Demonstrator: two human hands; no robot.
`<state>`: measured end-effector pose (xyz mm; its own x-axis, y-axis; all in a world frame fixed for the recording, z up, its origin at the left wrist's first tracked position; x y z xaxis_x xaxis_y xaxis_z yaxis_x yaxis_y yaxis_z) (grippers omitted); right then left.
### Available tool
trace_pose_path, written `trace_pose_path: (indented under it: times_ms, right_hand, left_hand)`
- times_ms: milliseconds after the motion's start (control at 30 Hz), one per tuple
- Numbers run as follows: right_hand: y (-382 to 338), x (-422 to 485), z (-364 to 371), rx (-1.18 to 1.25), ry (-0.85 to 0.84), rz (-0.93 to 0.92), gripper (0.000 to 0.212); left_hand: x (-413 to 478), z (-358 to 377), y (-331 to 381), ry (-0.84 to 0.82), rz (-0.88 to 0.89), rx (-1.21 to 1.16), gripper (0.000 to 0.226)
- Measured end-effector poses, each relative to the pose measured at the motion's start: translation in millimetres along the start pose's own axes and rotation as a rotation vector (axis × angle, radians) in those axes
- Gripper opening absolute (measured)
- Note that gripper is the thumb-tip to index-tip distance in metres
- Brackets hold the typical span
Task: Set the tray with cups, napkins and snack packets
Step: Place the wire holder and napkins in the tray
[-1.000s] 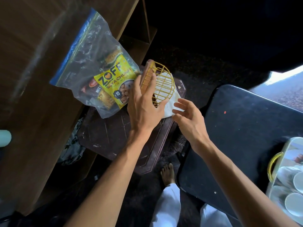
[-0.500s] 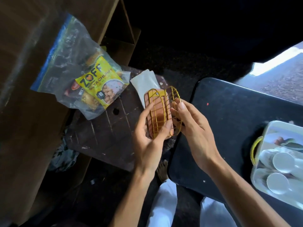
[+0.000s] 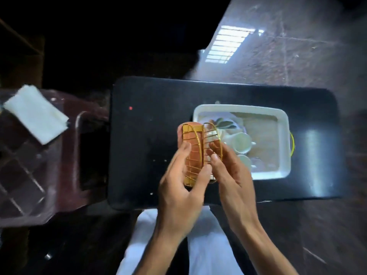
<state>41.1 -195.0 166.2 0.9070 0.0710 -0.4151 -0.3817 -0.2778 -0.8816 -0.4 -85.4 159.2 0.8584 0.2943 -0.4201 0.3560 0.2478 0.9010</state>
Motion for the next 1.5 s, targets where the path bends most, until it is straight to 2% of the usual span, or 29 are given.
trace_pose_path:
  times_ms: [100,233,400,567,733,933,1267,1500]
  right_hand:
    - [7,-1,-60,0.005,0.116,0.013,0.033]
    - [24,5,-129,-0.025,0.209,0.028,0.036]
    - [54,19,-191,-0.003,0.256,0.052,0.034]
    - [89,38,-228,0.098,0.26,0.161,0.038]
    - [119,58,-238,0.154,0.247,0.242,0.043]
    - [140,76,-236,0.147,0.235,0.247,0.028]
    - [148,90,-238,0.068,0.195,0.261,0.027]
    - [152,97,-237,0.036,0.194,0.255,0.028]
  left_hand:
    - [-1,60,0,-0.106,-0.055,-0.038,0.064]
    - [3,130,-13,-0.209,-0.132,-0.108,0.056]
    - [9,197,-43,-0.219,-0.226,-0.101,0.07]
    - [17,237,-72,-0.211,-0.289,-0.082,0.073]
    - [31,253,-93,-0.168,-0.309,-0.023,0.07]
    - [46,258,-108,-0.118,-0.33,0.002,0.061]
    - [52,263,-126,-0.093,-0.335,0.085,0.039]
    - [54,266,-129,-0.098,-0.354,0.119,0.04]
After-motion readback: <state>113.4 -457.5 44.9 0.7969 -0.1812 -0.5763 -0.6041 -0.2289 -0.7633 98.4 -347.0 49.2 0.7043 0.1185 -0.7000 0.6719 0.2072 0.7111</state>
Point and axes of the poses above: each hand's wrist, its own x-axis towards the middle knuckle, its own z-axis out of the palm, y = z × x, the point moved 2 cm from there along x, towards the middle knuckle, and after that the axes turned 7 degrees about -x, right-handed, at the moved point
